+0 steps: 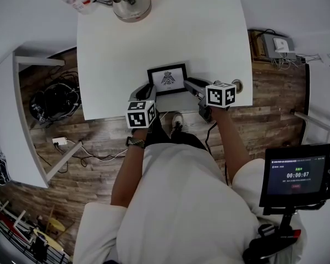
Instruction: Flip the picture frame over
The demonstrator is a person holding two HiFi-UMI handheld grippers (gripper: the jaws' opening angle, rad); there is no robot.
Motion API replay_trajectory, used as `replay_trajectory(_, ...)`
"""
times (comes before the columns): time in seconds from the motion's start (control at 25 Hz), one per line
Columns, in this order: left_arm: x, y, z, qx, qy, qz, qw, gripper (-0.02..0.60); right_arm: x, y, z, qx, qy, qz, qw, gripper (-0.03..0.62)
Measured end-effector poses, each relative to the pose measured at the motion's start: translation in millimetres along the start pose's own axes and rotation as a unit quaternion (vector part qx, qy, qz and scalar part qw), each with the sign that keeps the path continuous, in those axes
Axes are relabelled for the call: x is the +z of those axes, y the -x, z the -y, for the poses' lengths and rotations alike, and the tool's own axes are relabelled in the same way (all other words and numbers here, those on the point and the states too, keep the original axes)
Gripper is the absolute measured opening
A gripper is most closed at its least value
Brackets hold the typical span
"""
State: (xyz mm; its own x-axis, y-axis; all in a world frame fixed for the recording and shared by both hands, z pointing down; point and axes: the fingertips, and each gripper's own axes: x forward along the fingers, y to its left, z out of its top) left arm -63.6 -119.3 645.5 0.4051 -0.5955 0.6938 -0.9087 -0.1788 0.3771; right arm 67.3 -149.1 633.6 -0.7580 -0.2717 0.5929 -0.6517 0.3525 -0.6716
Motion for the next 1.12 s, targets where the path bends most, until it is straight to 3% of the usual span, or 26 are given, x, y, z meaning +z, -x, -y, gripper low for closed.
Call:
replay_trajectory(0.32, 0, 0, 1, 0.002, -0.001, 0.001, 1.0000, 0.071, 0, -1, 0, -0.011, 0.008, -0.004, 1.000, 0.106)
replay_trajectory(0.68, 1, -2, 0, -0.004, 0.005, 0.002, 1.0000, 0.071, 11, 10, -10, 0.021, -0.005, 0.017, 1.000, 0.083)
replay_trajectory(1.12, 8, -22, 8, -0.040, 0.025, 0.001, 0.9989, 0.071, 36, 26, -17, 0.022, -0.008, 0.066, 0.998, 0.083)
